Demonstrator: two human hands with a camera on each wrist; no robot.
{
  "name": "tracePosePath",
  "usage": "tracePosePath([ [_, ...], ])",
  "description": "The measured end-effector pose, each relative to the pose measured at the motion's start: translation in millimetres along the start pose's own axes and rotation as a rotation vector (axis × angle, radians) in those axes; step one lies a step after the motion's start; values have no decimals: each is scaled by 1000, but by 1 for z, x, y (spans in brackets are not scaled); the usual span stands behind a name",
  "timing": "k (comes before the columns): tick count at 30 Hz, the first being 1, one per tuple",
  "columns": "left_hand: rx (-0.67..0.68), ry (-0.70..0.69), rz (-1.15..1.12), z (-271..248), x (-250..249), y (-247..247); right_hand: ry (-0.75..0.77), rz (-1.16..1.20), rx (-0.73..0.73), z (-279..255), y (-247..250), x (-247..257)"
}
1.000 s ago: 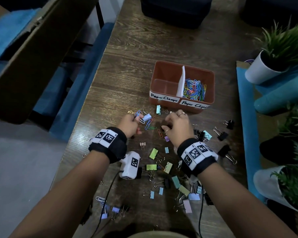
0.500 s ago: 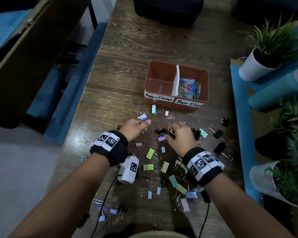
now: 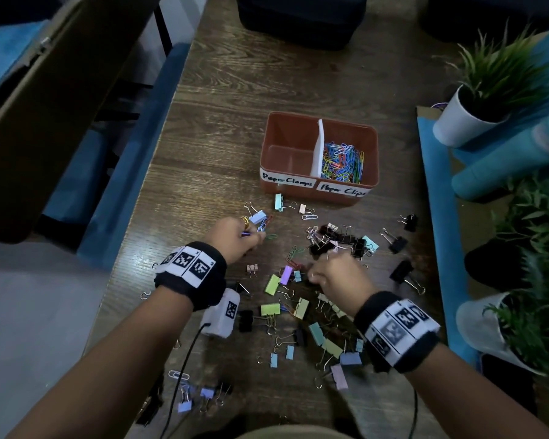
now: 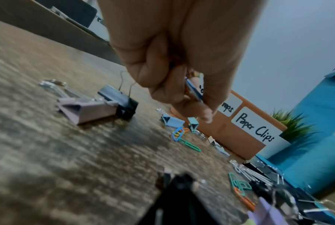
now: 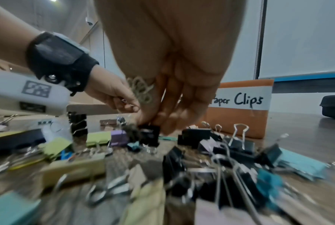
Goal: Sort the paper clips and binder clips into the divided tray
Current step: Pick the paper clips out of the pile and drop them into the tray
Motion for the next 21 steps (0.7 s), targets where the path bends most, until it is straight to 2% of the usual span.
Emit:
tracePosePath([
  [1,-16,-7,-1,0,2,0,-40,0,96,-4,-2,0],
  [3,-25,-14,74,-1,1,-1,-83,45,135,-6,-1,0],
  [6,10,-4,316,-5,-8,0,-75,132,-91,10,8,4],
  [8,6,22,439,-6,-14,2,-67,162,-129,26,12,10],
  [11,-23,76,568,-3,-24,6,-93,49,39,46,5,18],
  [14,-4,126,593,0,-33,8,-62,-70,85,52,-1,20],
  [18,53,164,581,6,-44,2,-22,-114,96,50,-7,21],
  [21,68,165,564,6,-52,-5,-47,-129,79,45,-9,26],
])
Point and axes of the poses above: each hand's wrist, its own z-axis towards the middle knuckle, its own y-axis out of the back of the hand, x = y × z, the point moved 2 cm from there along z, towards the middle knuckle, and after that the axes turned 7 degrees about z, right-handed, at the moved point
